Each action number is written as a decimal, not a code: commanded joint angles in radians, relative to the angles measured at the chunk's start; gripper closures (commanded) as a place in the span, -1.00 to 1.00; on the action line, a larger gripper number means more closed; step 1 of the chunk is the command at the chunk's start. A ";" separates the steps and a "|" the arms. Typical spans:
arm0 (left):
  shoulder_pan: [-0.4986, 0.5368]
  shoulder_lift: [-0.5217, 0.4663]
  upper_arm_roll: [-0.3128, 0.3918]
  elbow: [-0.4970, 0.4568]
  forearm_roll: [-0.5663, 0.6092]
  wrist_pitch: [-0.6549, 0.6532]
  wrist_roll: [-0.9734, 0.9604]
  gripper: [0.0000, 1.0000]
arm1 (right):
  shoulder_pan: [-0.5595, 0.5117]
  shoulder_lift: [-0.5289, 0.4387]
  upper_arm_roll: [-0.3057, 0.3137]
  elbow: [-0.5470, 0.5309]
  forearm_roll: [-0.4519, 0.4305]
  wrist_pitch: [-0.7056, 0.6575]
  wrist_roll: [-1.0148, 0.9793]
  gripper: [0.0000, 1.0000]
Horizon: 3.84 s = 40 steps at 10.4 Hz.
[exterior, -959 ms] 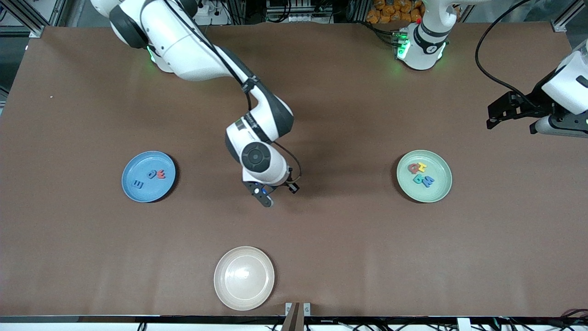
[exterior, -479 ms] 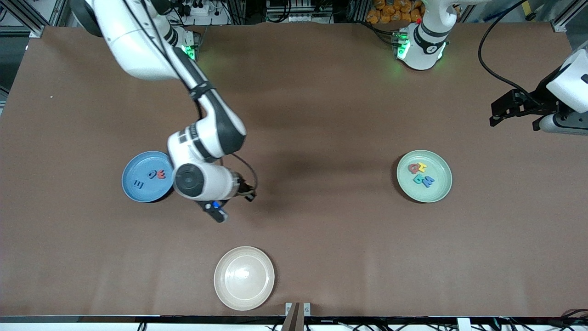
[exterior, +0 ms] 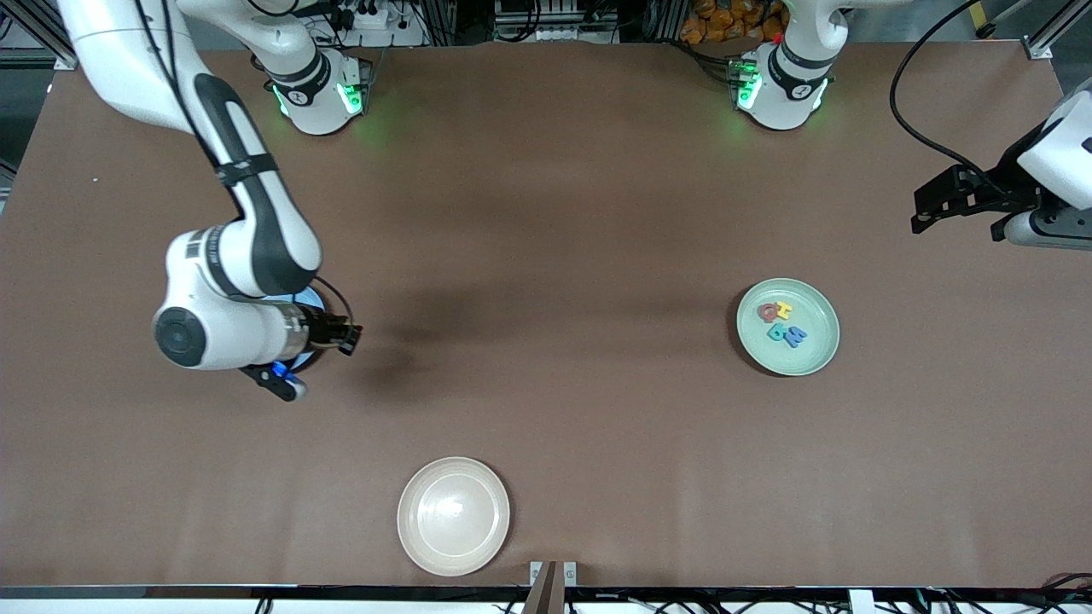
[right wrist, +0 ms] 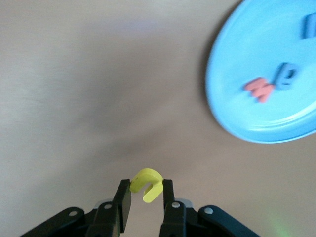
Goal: Sort upper and lower case letters into plates
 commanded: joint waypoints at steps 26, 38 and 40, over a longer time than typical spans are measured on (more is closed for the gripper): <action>0.002 -0.009 -0.005 0.009 0.054 -0.009 -0.013 -1.00 | -0.272 -0.129 0.016 0.380 -0.164 -0.462 -0.371 -1.00; 0.001 0.000 -0.002 0.013 0.054 0.011 -0.036 -1.00 | -0.270 -0.329 0.012 0.407 -0.165 -0.360 -0.395 -1.00; 0.001 0.000 -0.002 0.013 0.054 0.011 -0.061 -1.00 | -0.270 -0.395 0.012 0.341 -0.163 -0.355 -0.394 -1.00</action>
